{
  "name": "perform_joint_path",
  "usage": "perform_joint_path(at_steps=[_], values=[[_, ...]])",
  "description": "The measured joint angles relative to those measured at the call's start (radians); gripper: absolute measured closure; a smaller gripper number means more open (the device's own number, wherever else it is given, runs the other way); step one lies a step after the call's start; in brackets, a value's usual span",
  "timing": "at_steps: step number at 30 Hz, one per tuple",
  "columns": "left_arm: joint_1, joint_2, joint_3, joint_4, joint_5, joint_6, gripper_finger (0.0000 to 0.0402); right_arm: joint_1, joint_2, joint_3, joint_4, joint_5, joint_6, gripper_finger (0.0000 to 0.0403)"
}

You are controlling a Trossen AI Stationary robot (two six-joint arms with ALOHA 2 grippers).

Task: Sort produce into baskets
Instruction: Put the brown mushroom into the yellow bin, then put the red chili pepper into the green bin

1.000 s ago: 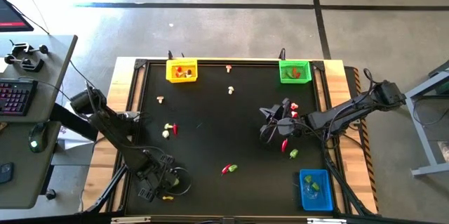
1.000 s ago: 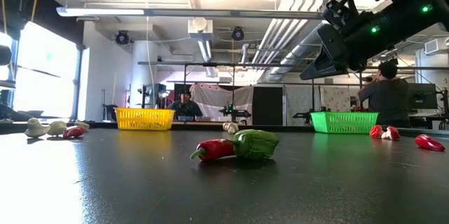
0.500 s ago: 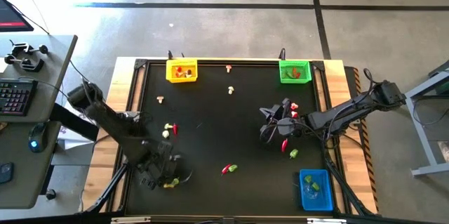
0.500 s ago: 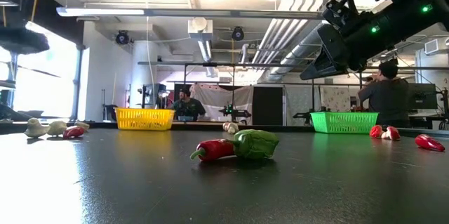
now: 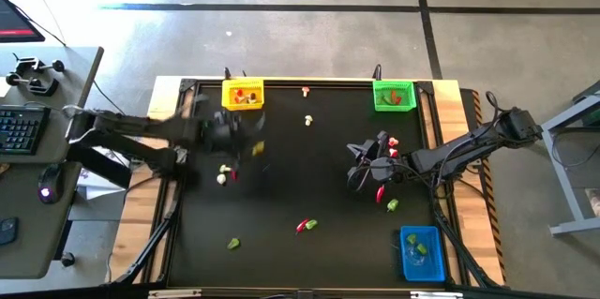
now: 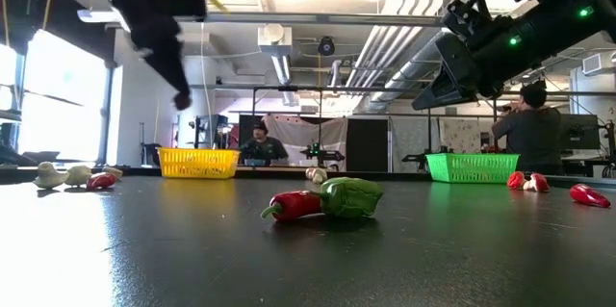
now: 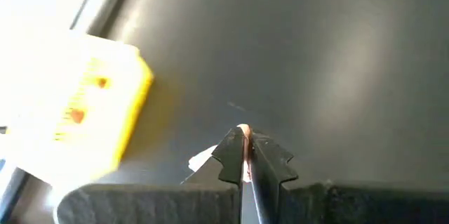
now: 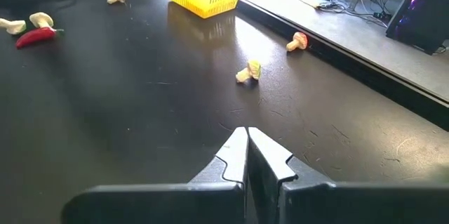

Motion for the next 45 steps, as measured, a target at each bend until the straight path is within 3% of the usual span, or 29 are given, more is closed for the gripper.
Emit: perform_joint_path(at_steps=[4,8,14,19,26,34,39,45], values=[[0.245,0.005,0.0,0.11,0.02,0.129,0.0401,0.0,0.0,0.0,-0.007,0.0,0.0,0.0403],[0.441,0.046,0.0,0.238,0.147,0.231,0.0401,0.0,0.0,0.0,-0.011,0.0,0.0,0.0403],[0.66,0.176,0.001,0.391,0.276,0.349,0.0401,0.0,0.0,0.0,-0.011,0.034,0.0,0.0403],[0.77,0.296,0.001,0.47,0.333,0.387,0.0401,0.0,0.0,0.0,-0.011,0.036,0.003,0.0403],[0.812,0.352,0.001,0.531,0.425,0.395,0.0397,0.0,0.0,0.0,-0.011,0.036,0.019,0.0403],[0.803,0.352,0.001,0.508,0.505,0.422,0.0335,0.0,0.0,0.0,-0.011,0.038,0.003,0.0403],[0.778,0.344,0.001,0.528,0.569,0.419,0.03,0.0,0.0,0.0,-0.011,0.1,-0.013,0.0403],[0.706,0.288,-0.028,0.673,0.571,0.391,0.0304,0.0,0.0,0.0,-0.016,0.171,0.025,0.0403]])
